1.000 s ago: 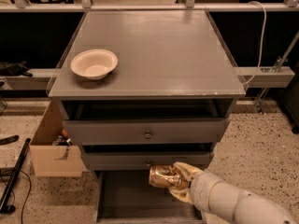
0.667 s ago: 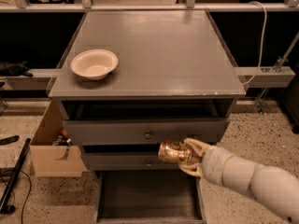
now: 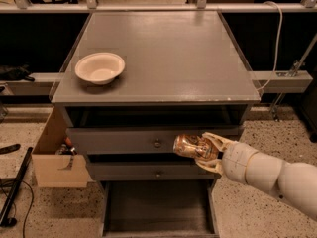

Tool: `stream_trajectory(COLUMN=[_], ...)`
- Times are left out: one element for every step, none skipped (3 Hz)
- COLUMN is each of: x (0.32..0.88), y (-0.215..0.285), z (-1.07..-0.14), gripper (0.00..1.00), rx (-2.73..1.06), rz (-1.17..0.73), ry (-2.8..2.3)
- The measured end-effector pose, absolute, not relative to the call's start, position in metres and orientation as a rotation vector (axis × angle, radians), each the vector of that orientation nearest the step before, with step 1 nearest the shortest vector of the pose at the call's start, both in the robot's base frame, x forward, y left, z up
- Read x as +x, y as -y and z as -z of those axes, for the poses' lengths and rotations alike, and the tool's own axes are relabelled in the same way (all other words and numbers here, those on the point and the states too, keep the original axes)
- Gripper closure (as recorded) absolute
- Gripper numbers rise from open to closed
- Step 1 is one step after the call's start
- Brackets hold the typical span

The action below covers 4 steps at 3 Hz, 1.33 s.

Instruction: Pick orange can from bottom drawer and place on counter

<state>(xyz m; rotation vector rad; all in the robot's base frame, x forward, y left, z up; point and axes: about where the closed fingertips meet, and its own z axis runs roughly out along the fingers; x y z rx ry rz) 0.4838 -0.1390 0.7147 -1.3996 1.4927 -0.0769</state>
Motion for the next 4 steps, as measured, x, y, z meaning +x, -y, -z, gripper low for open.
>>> stream_trajectory(x=[0.489, 0.522, 0.527, 0.563], y=[0.136, 0.143, 0.139, 0.127], z=[-0.752, -0.846, -0.849, -0.884], gripper=[1.0, 1.0, 1.0, 1.0], rx=[-1.424, -1.443, -1.456, -1.448], rz=[0.132, 0.227, 0.225, 0.202], ry=[-1.426, -1.321, -1.307, -1.266])
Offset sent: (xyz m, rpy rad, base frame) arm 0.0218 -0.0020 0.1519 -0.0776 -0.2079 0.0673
